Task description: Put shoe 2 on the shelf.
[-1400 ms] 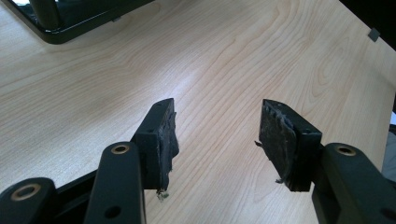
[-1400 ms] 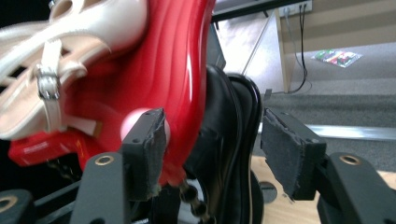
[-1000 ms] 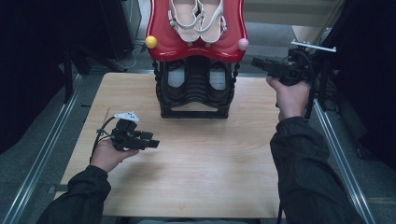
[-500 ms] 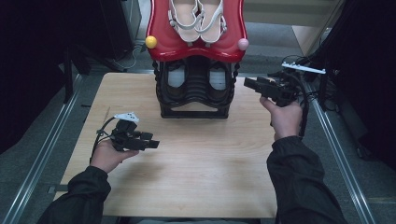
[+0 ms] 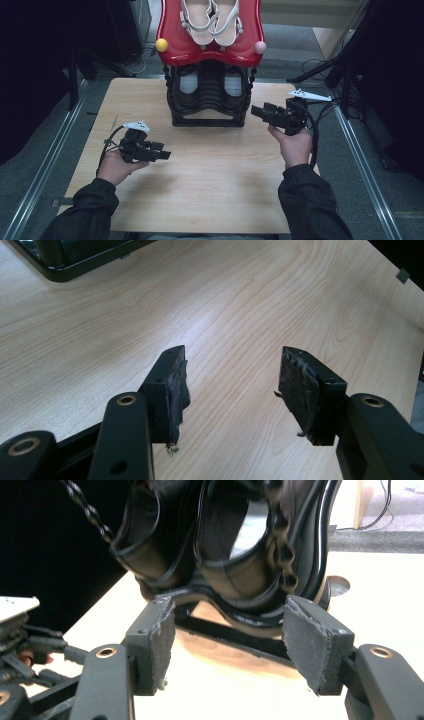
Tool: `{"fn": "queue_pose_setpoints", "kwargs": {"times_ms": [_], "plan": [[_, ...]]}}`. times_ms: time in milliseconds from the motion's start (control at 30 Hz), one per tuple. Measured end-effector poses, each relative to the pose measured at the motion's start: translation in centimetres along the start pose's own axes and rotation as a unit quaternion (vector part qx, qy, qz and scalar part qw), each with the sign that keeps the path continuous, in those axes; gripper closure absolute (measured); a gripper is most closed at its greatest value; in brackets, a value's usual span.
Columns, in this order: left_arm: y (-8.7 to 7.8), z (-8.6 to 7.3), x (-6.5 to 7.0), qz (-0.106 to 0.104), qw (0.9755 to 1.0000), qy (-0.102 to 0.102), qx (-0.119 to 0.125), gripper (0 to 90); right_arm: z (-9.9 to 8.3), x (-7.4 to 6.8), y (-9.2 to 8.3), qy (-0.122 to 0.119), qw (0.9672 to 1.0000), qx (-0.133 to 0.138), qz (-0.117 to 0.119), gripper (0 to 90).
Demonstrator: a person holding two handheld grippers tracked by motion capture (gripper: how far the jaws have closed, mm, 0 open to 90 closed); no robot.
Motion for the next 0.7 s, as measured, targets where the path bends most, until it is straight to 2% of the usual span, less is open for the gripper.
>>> {"fn": "queue_pose_setpoints", "kwargs": {"times_ms": [167,367,500,600,700], "plan": [[0.2,-0.1,0.1,-0.001,1.0,0.003,-0.005,45.3,-2.0,-0.3,0.5,-0.013,0.9997,-0.018,0.006,38.6],[0.1,-0.1,0.1,0.0,1.0,0.001,-0.005,45.2,-4.3,-1.1,0.9,-0.007,0.9992,-0.023,0.031,39.1],[0.1,-0.1,0.0,0.001,1.0,0.004,-0.007,45.1,-5.7,-1.3,1.1,-0.012,0.9992,-0.019,0.032,39.1],[0.0,-0.1,0.1,0.0,1.0,0.003,-0.006,45.1,-6.4,-1.4,1.2,-0.008,0.9991,-0.017,0.038,39.1],[0.0,-0.1,0.1,0.0,1.0,0.003,-0.004,45.1,-7.2,-1.5,1.4,-0.017,0.9988,-0.028,0.036,39.1]]}}
Point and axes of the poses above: each handheld gripper's, and its own axes: y roughly forward along the jaws, z roughly out of its top, x roughly to its right, the point moved 8 cm from there along y, roughly forward along the jaws, and after that the axes turned 3 degrees about z, right-handed, at the moved point
